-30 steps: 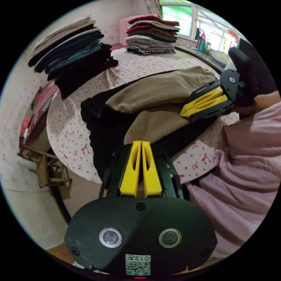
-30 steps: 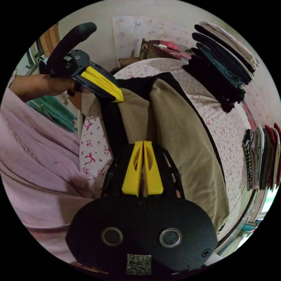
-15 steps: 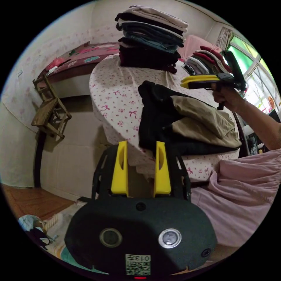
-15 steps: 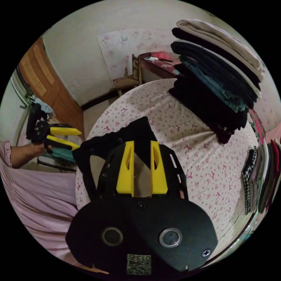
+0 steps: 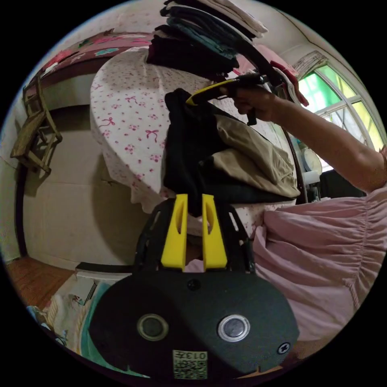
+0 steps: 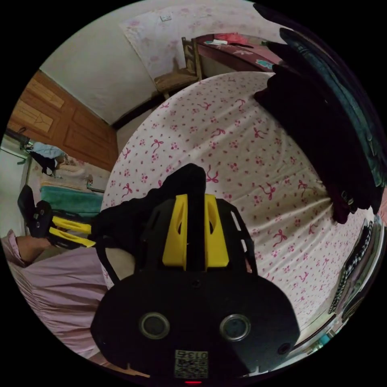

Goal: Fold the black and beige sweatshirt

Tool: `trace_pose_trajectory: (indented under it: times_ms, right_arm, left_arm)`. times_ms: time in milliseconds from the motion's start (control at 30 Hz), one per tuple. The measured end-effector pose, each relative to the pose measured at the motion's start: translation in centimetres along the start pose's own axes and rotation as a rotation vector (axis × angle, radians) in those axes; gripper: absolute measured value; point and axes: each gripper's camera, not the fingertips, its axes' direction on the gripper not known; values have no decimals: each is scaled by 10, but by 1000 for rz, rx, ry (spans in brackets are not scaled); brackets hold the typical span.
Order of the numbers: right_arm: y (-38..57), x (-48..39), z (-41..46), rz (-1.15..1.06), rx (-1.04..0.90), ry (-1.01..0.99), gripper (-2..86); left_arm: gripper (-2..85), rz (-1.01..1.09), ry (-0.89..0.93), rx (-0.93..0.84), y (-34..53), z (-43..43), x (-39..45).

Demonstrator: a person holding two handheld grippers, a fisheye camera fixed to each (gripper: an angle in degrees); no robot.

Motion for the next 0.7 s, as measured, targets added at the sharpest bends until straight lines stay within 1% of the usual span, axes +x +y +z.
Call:
trace_pose_trajectory:
  times_ms: [100,167,233,267,400,467,533,567,600,633,700]
  right_arm:
    - [26,33,-16,-27,40,-23,30]
    - [48,51,-31,-52,97,-50,26]
    - [76,70,-53,-73,169,-81,23]
    - [98,84,-70,-89,221,-100,21]
    - [186,135,-128,-123,370,-118,18]
    - [257,173,-164,-110,452,-108,17]
    - [315,206,-187,-67,513,-107,16]
    - [355,229,-200,-22,553,-106,16]
    - [396,251,-211,20,590,-98,16]
    - [417,263,-216,44,607,-89,16]
    - [498,307,-225,152,647,-62,17]
  left_arm:
    - [21,14,-18,-7,-2,3,0]
    - [16,19,34,0,-3,-1,-3]
    - [11,85,167,81,-5,-22,8]
    - [11,109,195,93,-6,-27,14]
    - [8,345,338,126,-25,-51,90]
    - [8,440,395,118,-38,-47,131]
    - [9,572,486,93,-56,-28,190]
    - [8,602,512,81,-61,-20,205]
    - [8,664,563,53,-69,-3,235]
    - [8,721,604,20,-77,18,265]
    - [8,788,651,-47,-88,53,310]
